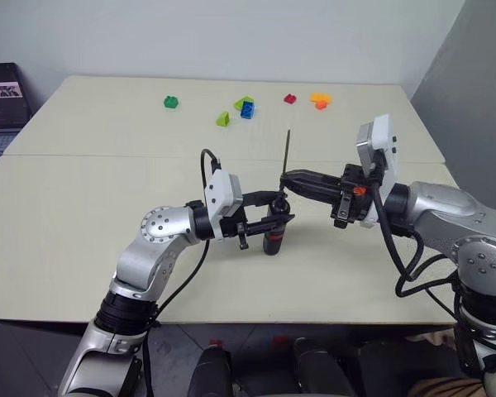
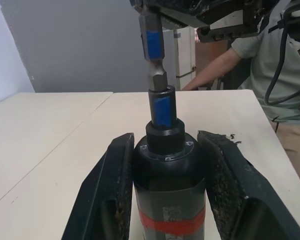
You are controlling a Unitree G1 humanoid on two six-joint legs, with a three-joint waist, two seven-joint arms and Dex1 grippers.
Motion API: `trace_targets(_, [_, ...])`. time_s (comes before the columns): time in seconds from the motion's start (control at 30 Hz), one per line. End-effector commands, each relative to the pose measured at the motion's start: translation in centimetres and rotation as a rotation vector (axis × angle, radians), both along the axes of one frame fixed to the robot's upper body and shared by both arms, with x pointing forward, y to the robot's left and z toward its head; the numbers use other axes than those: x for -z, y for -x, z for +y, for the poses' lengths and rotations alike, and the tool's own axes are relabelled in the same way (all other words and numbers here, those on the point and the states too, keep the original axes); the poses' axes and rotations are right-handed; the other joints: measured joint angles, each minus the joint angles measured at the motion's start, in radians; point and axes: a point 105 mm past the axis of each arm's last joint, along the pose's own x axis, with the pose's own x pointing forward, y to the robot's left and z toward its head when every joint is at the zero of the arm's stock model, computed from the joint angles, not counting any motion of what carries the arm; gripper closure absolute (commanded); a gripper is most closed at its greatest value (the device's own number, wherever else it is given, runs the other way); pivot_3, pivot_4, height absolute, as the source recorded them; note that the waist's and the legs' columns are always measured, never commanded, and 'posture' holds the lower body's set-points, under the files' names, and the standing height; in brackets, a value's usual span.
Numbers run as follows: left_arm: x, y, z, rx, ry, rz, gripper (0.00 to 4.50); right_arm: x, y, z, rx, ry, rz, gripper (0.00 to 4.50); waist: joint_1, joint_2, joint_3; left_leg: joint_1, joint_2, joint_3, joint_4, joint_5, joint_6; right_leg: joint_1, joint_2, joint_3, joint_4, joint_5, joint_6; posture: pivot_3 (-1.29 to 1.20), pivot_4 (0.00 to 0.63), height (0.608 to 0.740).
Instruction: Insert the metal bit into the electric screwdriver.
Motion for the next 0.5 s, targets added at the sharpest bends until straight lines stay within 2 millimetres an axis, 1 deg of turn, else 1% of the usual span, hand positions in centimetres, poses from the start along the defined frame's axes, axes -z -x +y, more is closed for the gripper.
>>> trace_targets(0.03, [0.92,-0.81,0.98,-0.066,-0.06,0.011,2.87,-0.34,0.65,0.05,-0.013,-0.008,-0.033,4.5,0.0,0.0,0.0,0.0,0.0,0.0,0.0,0.0,0.0,0.0,0.0,0.0,0.0,0.0,0.0,0.0,0.15,0.74])
trace_targets(0.33, [0.91,-0.79,0.98,-0.064,-0.061,0.012,2.87,0.04,1.43,0.12,-0.028,-0.005,-0.031,4.5,0.0,0.0,0.0,0.0,0.0,0.0,0.0,0.0,0.0,0.0,0.0,0.0,0.0,0.0,0.0,0.0,0.15,0.74])
trace_targets(0.5, [0.89,-0.81,0.95,-0.064,-0.061,0.01,2.87,-0.09,1.45,0.12,-0.033,-0.004,-0.034,4.5,0.0,0.0,0.0,0.0,0.0,0.0,0.0,0.0,0.0,0.0,0.0,0.0,0.0,0.0,0.0,0.0,0.15,0.74])
